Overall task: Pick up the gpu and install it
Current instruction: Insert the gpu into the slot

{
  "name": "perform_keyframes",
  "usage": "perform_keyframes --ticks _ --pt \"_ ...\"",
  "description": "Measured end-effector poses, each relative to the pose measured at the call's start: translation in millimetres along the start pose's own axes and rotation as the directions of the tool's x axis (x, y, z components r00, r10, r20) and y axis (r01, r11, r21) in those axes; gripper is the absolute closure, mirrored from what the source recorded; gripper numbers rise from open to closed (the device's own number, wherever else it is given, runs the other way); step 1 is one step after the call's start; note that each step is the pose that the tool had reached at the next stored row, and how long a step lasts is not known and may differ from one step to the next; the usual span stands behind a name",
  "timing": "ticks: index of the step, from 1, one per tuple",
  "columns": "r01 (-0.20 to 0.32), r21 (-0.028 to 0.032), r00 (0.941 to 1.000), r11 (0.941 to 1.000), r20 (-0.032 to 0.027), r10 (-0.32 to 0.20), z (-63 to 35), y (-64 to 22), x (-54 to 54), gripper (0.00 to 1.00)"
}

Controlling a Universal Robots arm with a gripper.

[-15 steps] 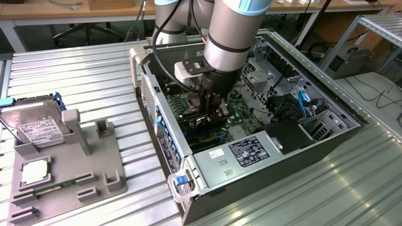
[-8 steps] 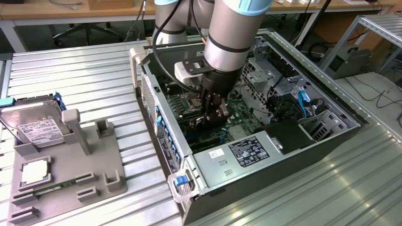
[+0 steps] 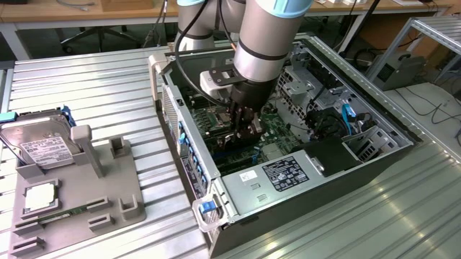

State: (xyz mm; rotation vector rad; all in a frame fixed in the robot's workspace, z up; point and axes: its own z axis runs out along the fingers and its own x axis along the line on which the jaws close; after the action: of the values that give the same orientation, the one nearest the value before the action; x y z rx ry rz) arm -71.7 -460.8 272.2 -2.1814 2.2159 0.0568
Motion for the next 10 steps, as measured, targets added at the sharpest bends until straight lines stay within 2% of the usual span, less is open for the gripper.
perform_keyframes --ticks 10 --pt "0.000 0.0003 1.0000 1.0000 0.0015 0.000 -1.0 0.4 0.0 0.74"
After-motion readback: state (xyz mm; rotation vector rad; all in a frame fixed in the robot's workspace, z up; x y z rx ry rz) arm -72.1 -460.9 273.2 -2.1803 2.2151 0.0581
